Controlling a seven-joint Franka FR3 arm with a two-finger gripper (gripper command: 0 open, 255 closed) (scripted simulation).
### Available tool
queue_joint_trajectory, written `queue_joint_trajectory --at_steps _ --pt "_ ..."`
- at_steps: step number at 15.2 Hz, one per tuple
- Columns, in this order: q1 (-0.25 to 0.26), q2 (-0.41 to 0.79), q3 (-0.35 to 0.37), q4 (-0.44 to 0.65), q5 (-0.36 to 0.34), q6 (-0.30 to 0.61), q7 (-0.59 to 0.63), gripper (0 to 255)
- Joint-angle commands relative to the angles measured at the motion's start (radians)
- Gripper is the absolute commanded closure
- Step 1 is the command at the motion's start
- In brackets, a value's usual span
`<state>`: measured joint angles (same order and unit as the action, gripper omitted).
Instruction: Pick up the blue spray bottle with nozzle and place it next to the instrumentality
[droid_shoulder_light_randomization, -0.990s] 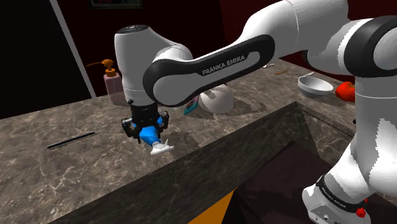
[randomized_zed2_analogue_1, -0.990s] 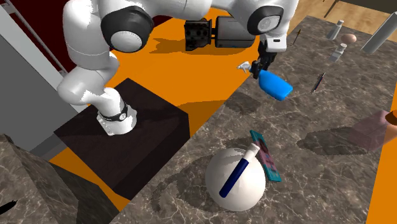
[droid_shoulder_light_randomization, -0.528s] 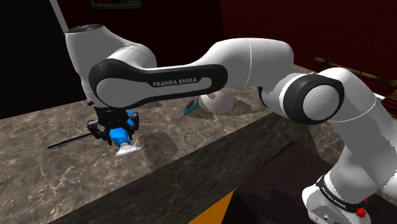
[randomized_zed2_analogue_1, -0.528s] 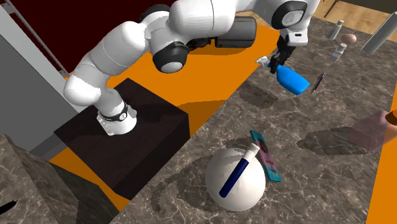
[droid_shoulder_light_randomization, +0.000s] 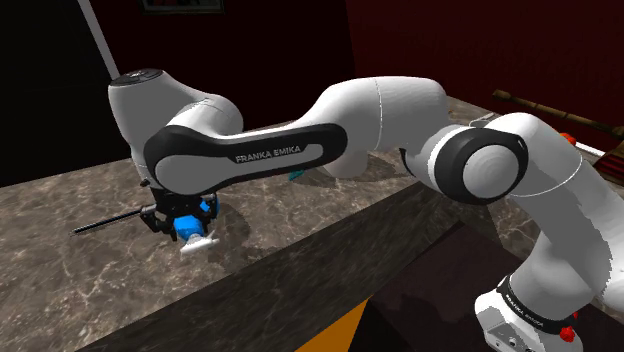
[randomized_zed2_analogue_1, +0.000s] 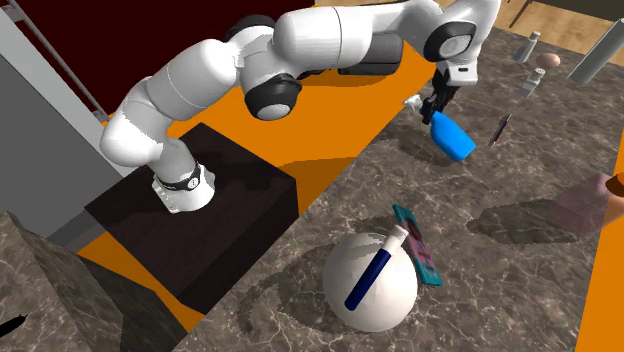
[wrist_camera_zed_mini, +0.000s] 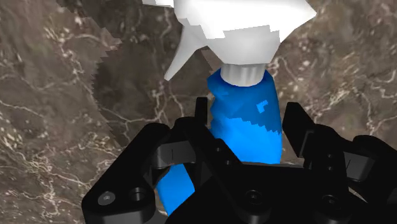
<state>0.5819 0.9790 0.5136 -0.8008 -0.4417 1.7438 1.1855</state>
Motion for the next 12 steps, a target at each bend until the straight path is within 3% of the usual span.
queue_joint_trajectory --at_steps 1,5,12 --pt "-0.002 0.008 -0.002 -0.014 -0.003 0.022 0.003 255" --pt "-0.015 0.012 -0.003 -0.066 -0.008 0.073 0.013 255" --pt "-0.015 0.012 -0.003 -0.066 -0.008 0.073 0.013 255"
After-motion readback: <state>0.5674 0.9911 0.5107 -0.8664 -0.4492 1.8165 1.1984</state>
